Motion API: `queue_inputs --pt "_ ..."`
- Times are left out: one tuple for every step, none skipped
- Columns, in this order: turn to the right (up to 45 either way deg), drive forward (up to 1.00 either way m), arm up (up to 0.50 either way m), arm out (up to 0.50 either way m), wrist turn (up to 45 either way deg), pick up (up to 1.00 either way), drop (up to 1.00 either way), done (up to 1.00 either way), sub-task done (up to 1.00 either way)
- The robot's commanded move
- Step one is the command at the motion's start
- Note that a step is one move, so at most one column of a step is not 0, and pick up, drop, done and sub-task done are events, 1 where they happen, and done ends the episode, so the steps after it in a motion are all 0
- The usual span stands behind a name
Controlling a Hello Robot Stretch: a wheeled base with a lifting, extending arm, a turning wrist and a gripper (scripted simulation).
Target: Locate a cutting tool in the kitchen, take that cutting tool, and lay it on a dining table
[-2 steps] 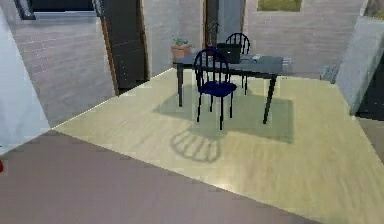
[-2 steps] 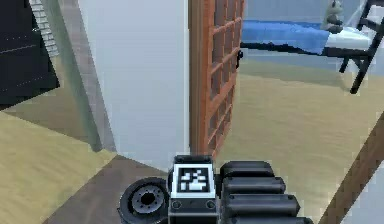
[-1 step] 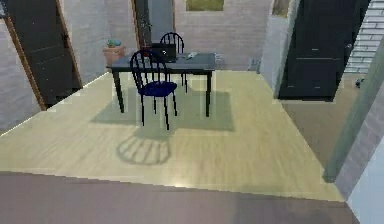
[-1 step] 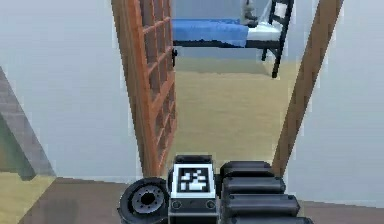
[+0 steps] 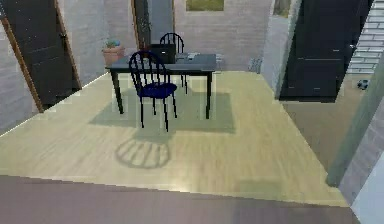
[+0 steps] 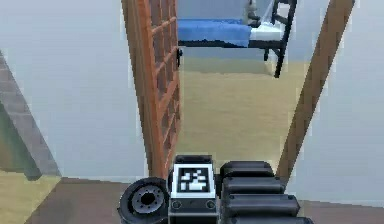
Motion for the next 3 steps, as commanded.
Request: queue_inputs --pt "-45.0 0.0 0.0 0.0 0.0 0.0 0.0 0.0 0.0" --pt "-45.0 0.0 0.0 0.0 0.0 0.0 0.0 0.0 0.0" --pt "0.0 1.0 0.0 0.0 0.0 0.0 0.0 0.0 0.0"
